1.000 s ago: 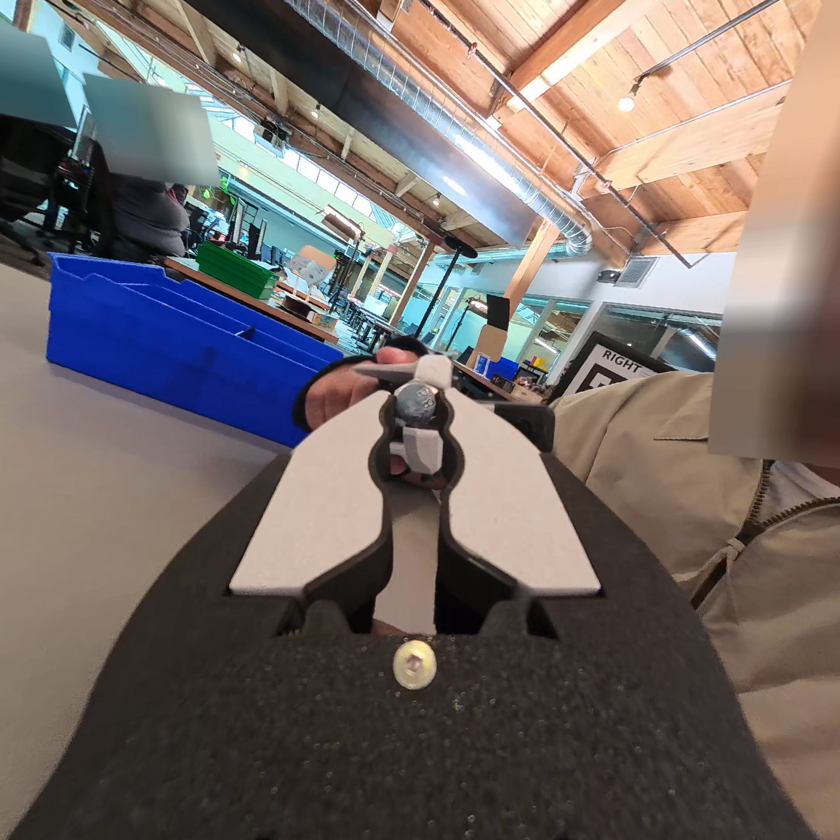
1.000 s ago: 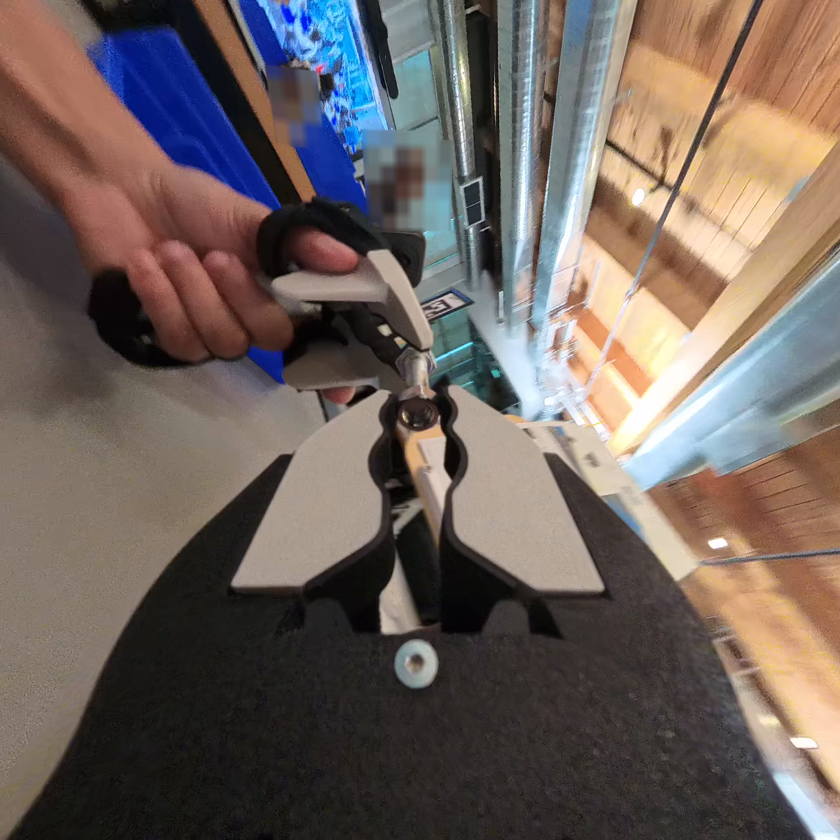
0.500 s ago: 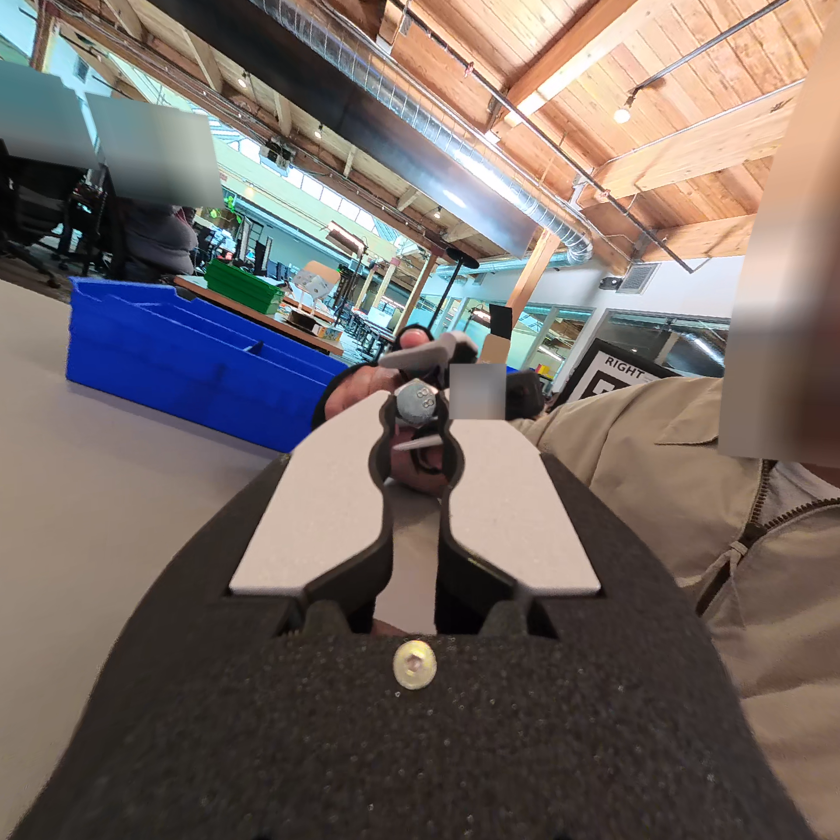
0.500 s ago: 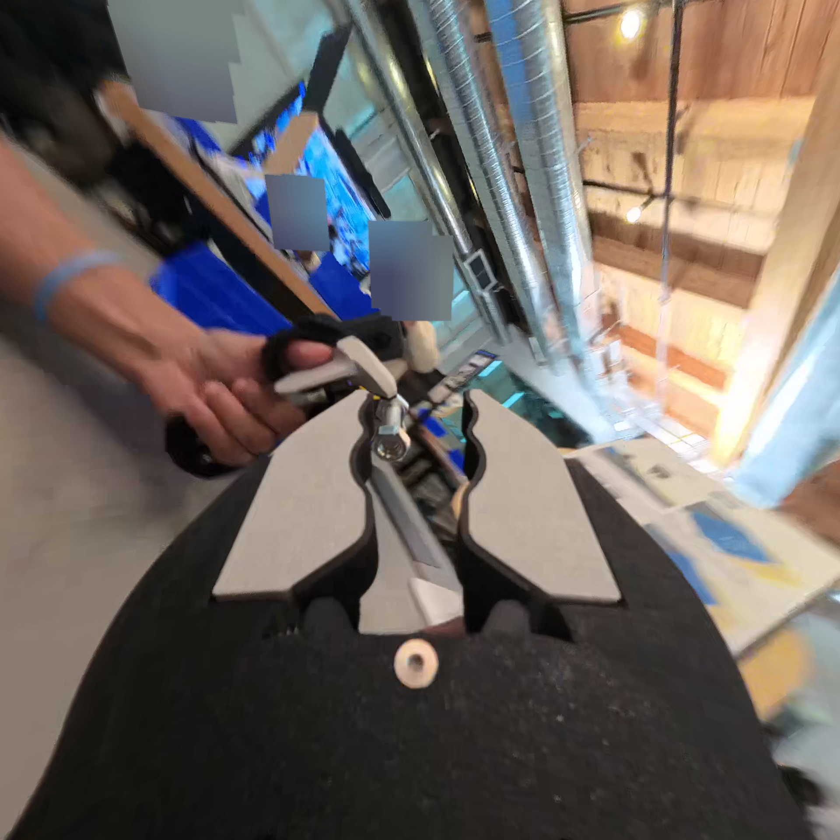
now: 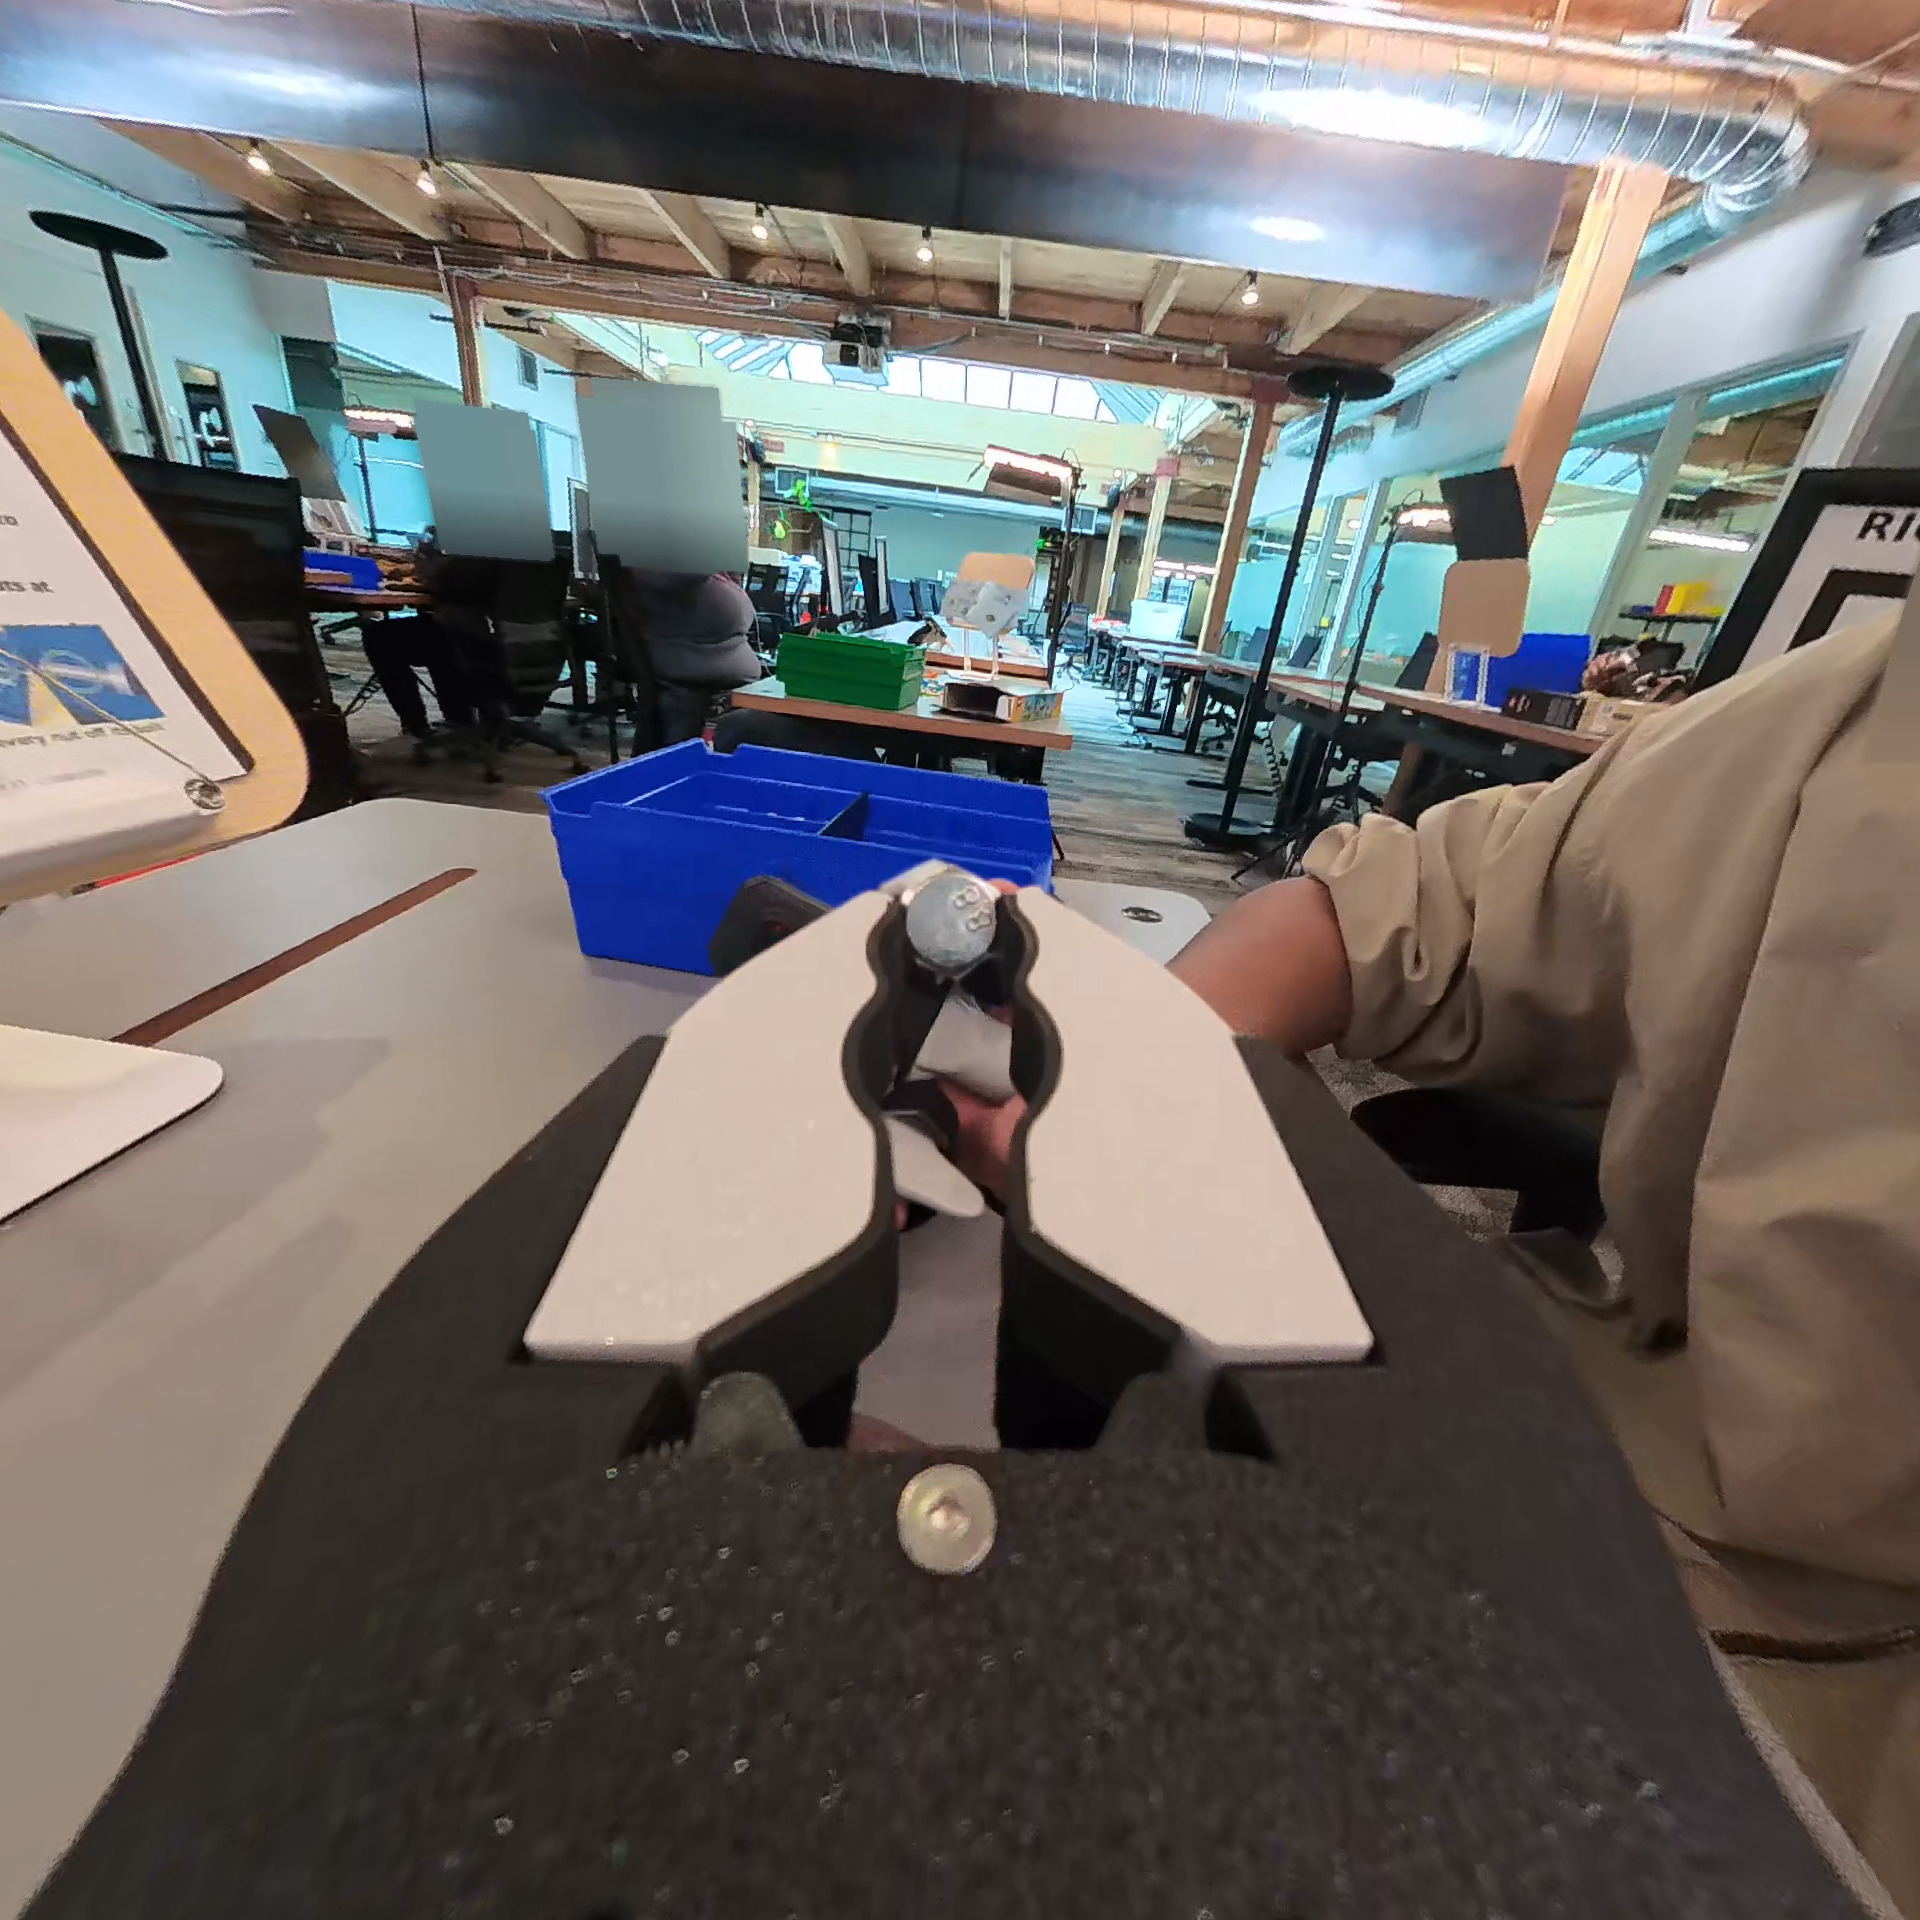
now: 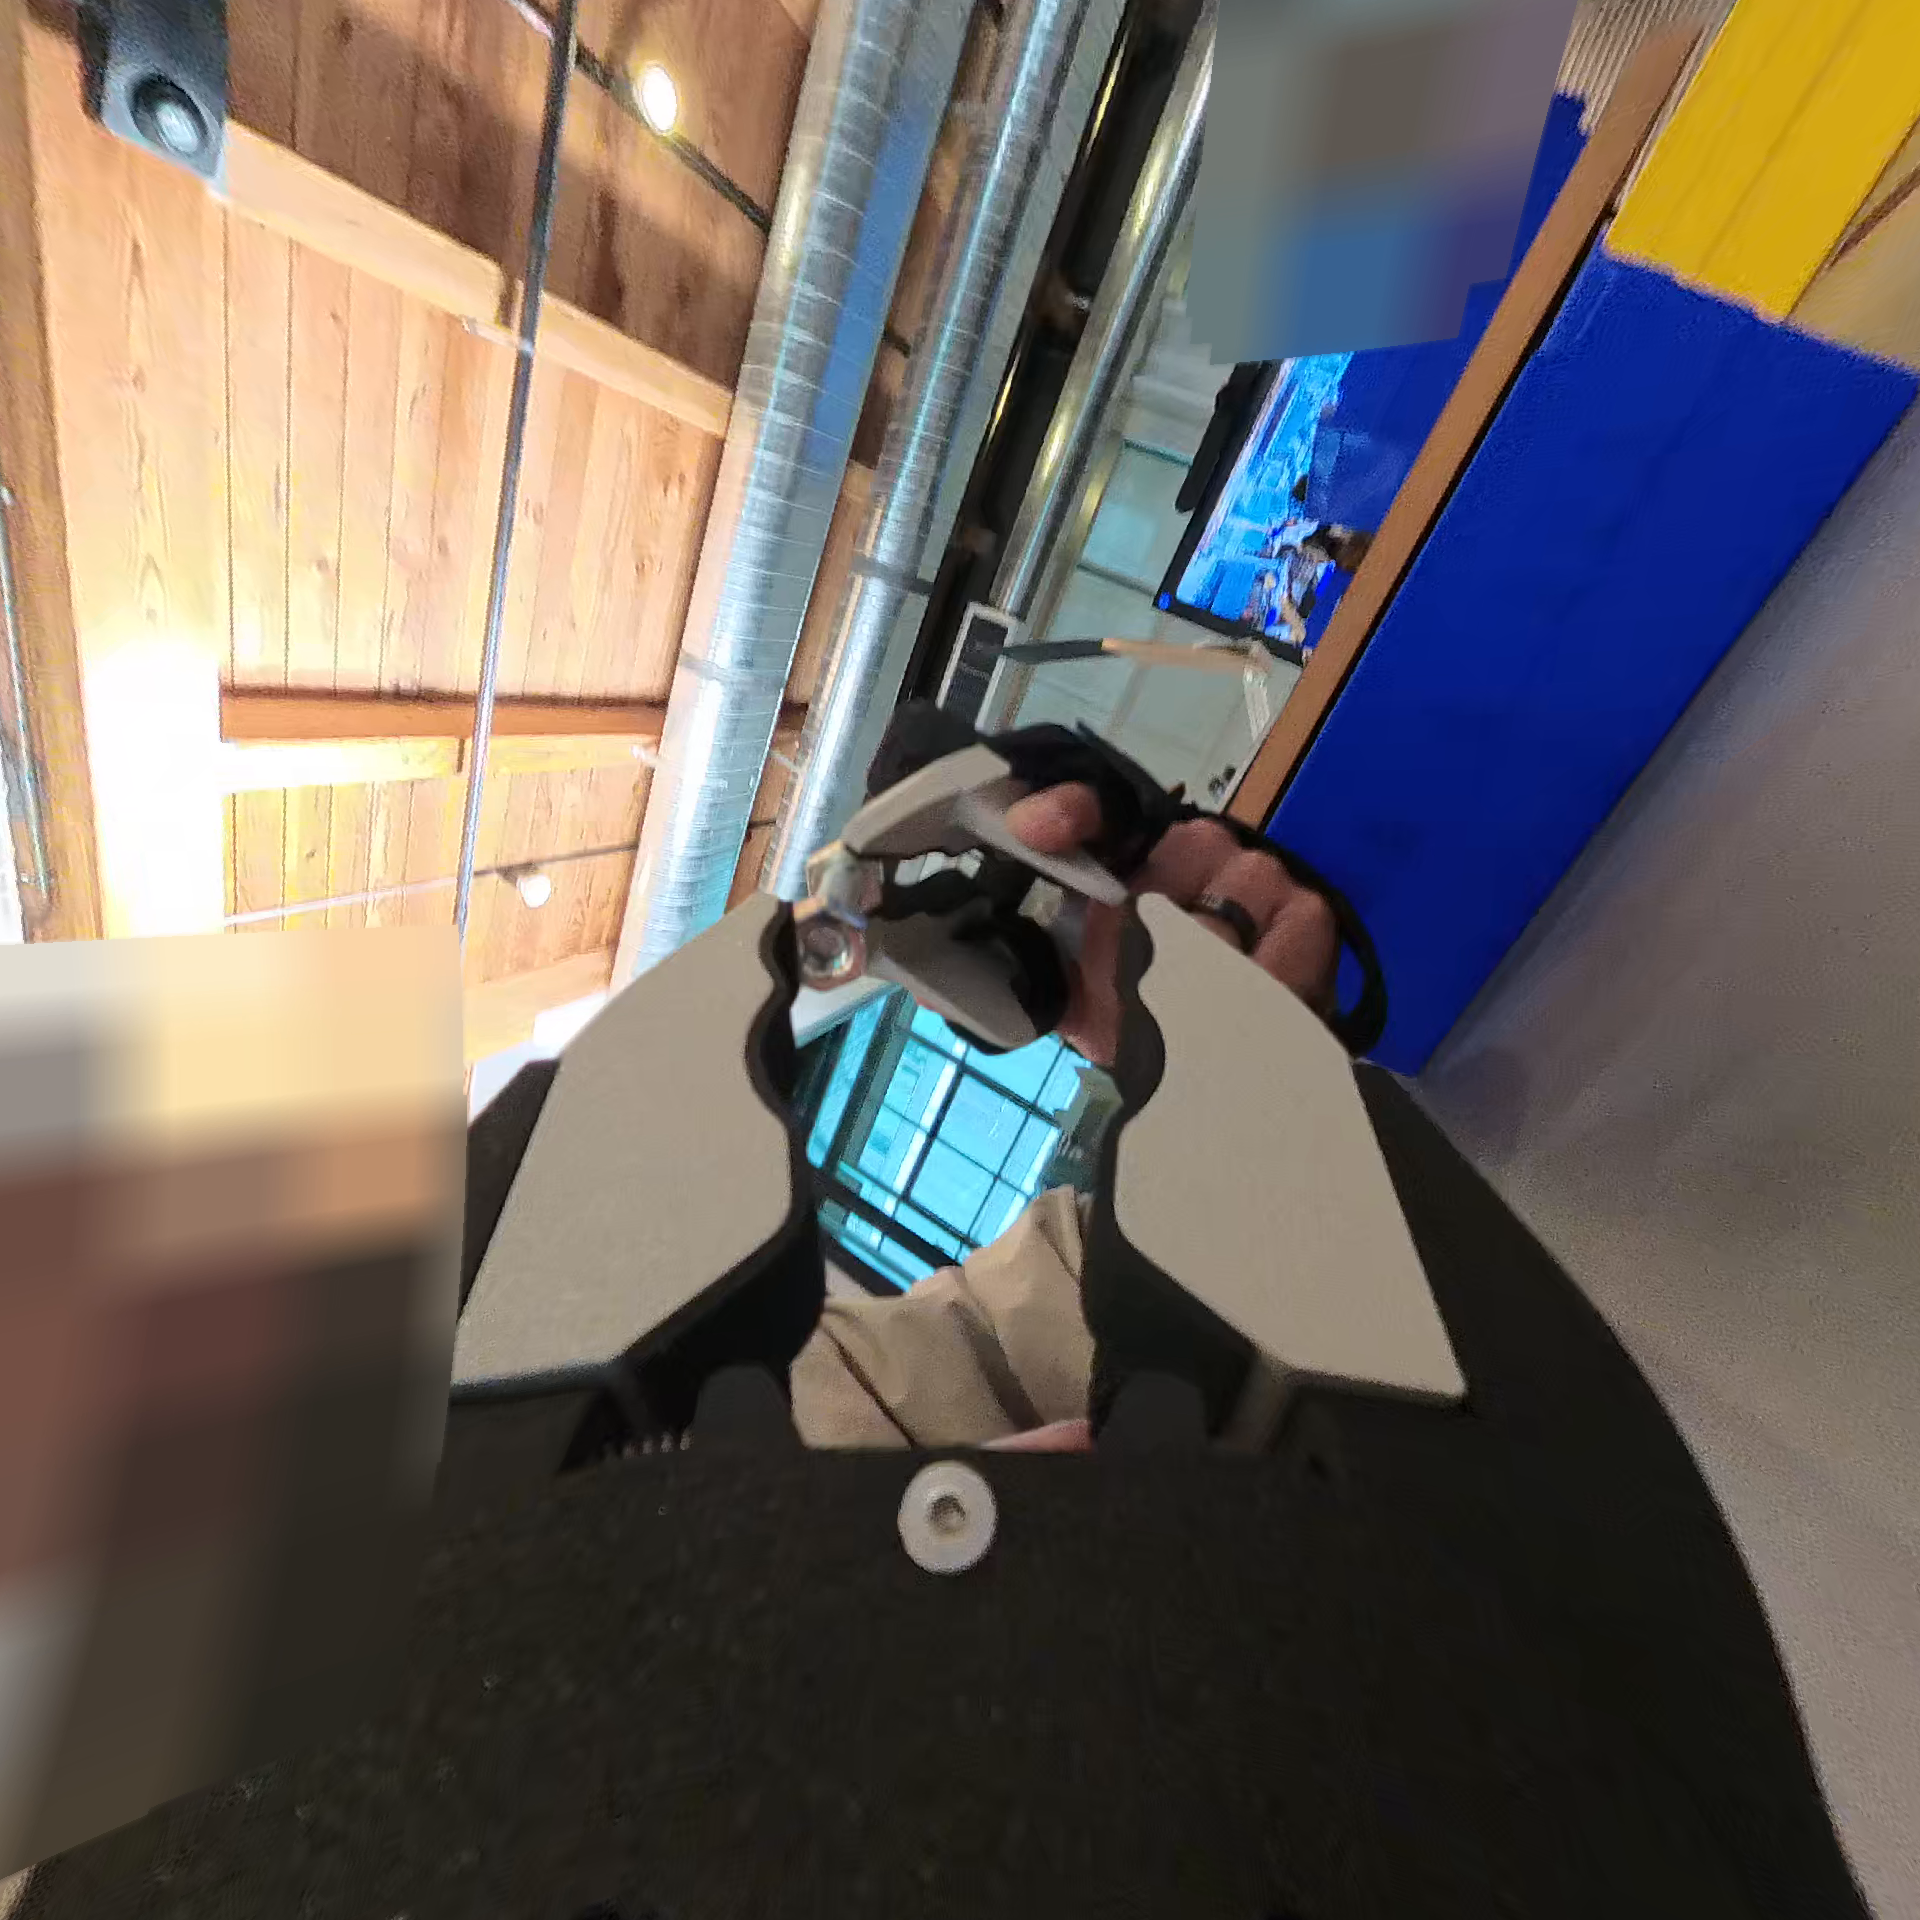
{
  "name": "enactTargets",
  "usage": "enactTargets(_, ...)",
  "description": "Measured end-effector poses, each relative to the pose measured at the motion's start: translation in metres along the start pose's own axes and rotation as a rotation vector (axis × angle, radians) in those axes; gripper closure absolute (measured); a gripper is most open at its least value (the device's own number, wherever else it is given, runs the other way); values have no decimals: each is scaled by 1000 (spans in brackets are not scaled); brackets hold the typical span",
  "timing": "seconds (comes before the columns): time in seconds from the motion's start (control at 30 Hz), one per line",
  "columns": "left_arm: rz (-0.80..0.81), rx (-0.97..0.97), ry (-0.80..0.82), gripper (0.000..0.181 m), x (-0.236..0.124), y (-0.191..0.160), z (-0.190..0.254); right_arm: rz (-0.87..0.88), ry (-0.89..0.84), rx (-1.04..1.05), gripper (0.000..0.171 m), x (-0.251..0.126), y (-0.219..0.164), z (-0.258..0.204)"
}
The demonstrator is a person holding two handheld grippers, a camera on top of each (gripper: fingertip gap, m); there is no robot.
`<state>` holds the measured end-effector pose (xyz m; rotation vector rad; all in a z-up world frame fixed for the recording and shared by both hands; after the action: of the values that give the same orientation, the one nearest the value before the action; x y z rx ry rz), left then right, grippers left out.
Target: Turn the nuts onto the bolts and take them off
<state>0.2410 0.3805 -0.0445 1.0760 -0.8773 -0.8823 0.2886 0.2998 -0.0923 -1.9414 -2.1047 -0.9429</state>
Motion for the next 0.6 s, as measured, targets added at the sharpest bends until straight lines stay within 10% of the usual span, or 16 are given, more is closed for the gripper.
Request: enactTargets(0.6, -28, 26, 13, 164, 3, -7, -1, -42, 115, -18, 144, 8, -10, -18)
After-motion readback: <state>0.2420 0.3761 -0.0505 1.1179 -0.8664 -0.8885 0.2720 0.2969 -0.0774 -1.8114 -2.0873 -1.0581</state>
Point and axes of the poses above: each gripper's, where its closed fingertips meet, x out along the fingers, y out of its top, z = x × y across the jaws, the point moved 4 cm from there along -x, back along the fingers, and after that the axes turned 7 degrees about -x, right-handed, at the moved point
